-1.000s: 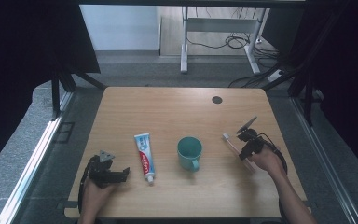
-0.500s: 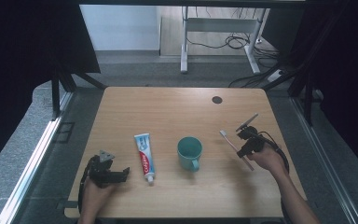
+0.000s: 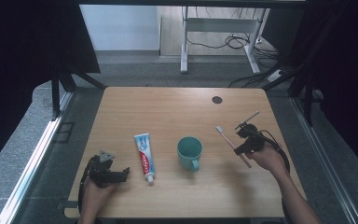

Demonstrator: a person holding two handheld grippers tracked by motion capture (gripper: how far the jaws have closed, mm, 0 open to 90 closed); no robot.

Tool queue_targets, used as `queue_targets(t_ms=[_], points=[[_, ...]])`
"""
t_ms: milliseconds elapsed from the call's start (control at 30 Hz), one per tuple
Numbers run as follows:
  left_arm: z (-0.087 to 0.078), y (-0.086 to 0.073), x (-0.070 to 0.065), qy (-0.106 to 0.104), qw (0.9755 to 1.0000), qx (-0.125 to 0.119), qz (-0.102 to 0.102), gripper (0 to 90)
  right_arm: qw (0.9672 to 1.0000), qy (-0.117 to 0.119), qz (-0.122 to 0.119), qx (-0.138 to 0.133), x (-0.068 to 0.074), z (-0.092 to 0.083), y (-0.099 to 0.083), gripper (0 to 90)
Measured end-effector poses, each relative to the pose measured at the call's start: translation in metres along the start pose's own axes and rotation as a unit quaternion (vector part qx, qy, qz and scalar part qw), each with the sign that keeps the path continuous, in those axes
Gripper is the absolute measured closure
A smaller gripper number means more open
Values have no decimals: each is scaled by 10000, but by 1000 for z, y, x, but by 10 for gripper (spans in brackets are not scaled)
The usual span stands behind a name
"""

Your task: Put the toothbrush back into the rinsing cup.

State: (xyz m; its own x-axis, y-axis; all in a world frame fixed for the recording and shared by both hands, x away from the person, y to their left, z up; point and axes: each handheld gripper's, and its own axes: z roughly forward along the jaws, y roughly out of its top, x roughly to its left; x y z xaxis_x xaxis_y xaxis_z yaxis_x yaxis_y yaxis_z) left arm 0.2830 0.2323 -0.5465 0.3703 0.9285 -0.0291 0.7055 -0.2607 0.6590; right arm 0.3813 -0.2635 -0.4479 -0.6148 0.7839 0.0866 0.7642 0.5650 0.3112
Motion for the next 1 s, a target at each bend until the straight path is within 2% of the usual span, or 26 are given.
queue_targets(t_ms=[367, 633, 1000], points=[[0, 0, 0, 0, 10000, 0, -1, 0, 9976, 134, -185, -652, 10, -9, -1, 834], [0, 0, 0, -1, 10000, -1, -1, 0, 9929, 242, -281, -1130, 18, -13, -2, 834], [0, 0, 0, -1, 10000, -1, -2, 0, 9858, 385, -370, -1589, 30, -13, -1, 834]])
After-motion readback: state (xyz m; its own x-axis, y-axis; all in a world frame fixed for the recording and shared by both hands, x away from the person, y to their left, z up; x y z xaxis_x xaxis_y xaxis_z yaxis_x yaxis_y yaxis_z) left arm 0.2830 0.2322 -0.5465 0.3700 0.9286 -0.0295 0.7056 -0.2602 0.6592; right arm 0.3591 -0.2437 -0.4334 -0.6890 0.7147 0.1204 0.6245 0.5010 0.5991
